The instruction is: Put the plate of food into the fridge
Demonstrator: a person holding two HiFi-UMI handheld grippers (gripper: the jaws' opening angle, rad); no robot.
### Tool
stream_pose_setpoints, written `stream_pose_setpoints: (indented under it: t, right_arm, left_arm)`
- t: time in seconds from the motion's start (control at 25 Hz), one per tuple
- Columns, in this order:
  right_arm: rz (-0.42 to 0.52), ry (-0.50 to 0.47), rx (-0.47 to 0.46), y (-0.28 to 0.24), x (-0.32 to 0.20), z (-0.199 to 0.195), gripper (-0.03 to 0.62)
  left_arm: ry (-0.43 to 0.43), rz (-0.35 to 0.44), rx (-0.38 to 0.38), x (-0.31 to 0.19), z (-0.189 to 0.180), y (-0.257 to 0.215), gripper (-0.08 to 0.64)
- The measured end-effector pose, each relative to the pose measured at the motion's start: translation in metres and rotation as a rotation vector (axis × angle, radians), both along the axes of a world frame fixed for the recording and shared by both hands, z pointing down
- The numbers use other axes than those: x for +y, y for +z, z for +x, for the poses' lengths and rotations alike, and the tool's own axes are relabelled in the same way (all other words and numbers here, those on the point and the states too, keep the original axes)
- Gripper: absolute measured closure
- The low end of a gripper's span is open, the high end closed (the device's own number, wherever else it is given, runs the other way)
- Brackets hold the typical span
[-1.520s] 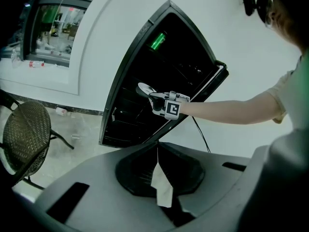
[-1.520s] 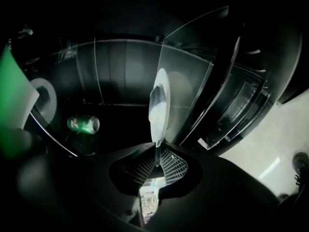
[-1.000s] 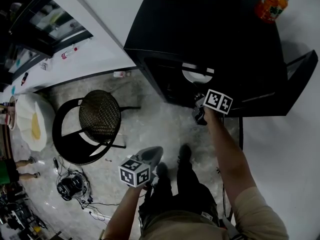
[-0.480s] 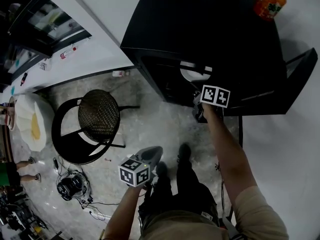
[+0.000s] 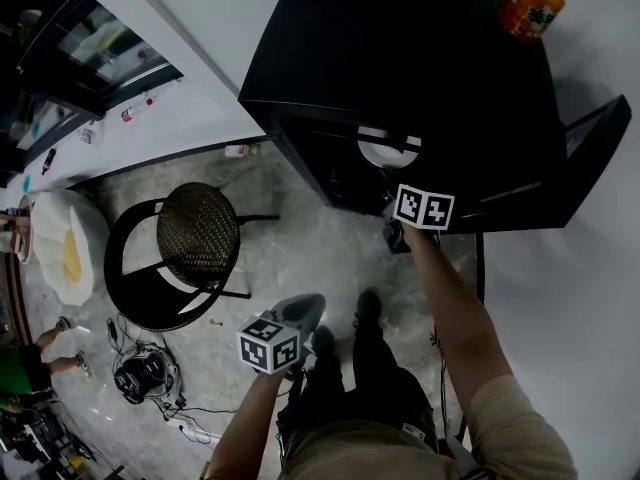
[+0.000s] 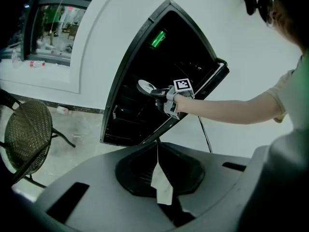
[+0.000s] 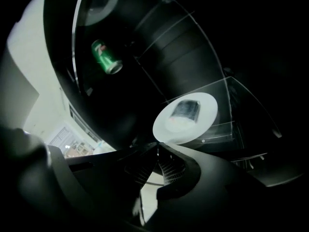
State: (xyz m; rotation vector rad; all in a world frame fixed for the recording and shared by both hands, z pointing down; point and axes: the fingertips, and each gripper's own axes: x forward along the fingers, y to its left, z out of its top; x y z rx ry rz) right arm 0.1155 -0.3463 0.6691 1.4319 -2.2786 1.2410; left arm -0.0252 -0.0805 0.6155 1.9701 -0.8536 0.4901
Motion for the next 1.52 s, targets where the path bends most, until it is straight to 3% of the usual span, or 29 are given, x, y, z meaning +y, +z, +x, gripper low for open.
stream_pose_setpoints:
  t: [0.64,1.52]
  right_arm:
    - [0.001,-0.054,0.07,-0.022,0.028,0.003,0.566]
    - [0.06,-0.1,0.091,-0.083,0.056,-0.02,0.566]
  left_arm:
    - [0.025,0.077,0.011,-0.016,0.009,-0.026,0.548]
    - [0.004,0.222,0.04,-0.04,0.001,-0.078,0.548]
